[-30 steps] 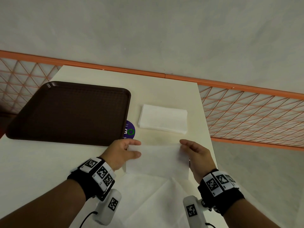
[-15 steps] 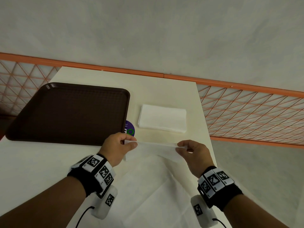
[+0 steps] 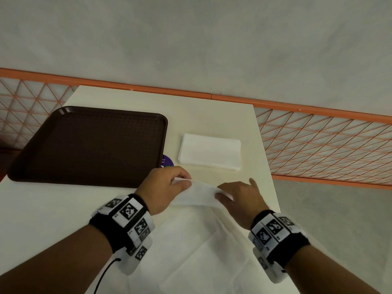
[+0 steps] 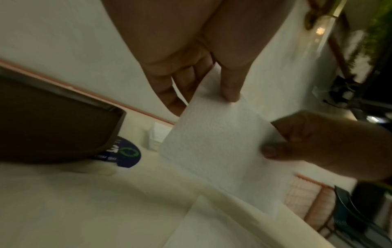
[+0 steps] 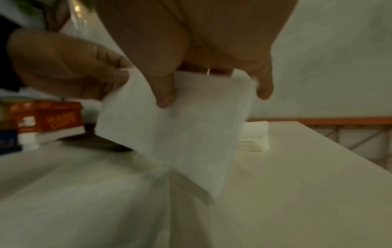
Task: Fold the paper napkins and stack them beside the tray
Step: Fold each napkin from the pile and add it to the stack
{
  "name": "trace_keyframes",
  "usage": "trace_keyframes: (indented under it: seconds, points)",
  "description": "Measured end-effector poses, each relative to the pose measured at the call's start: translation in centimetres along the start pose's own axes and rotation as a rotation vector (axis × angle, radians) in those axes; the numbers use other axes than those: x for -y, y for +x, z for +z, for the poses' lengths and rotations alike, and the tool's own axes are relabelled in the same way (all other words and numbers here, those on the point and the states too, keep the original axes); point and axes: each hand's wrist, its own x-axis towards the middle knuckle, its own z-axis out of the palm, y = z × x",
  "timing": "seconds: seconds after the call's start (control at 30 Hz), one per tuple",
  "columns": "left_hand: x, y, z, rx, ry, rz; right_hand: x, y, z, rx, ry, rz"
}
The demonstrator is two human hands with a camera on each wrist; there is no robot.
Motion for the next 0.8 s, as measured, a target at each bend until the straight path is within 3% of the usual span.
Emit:
trace_keyframes:
  seconds: [0.1, 0.2, 0.33, 0.43, 0.53, 0.6, 0.7, 0.8]
  points:
    - [1.6, 0.4, -1.0, -0.074, -0.179, -0.124, -1.6, -0.4, -1.1, -0.025, 0.388, 0.049]
    - [3.1, 0.3, -0.3, -0.095, -0.262, -0.221, -2.7, 0.0, -1.1, -0.028, 0.726, 0.195]
    - [4.9, -0.1, 2.0, -0.075, -0.161, -0.320, -3.7, 0.3, 1.7, 0.080, 0.869, 0.429]
    - [5.5, -0.5, 3.4, -0.028, 0.060, -0.328, -3.6, 0.2, 3.5, 0.179, 0.709, 0.480]
    - [5.7, -0.8, 4.1, 0.016, 0.296, -0.344, -2.8, 0.4, 4.1, 0.173, 0.416, 0.478]
    - [5.5, -0.7, 4.4, 0.006, 0.450, -0.283, -2.2, 0.2, 3.9, 0.136, 0.185, 0.444]
    - [4.6, -1.0, 5.3, 0.049, 0.619, -0.109, -1.2, -0.4, 4.1, 0.052, -0.072, 0.217]
    - [3.9, -2.0, 7.3, 0.255, 0.736, -0.013, 0.1, -0.9, 5.7, 0.201, -0.140, 0.003]
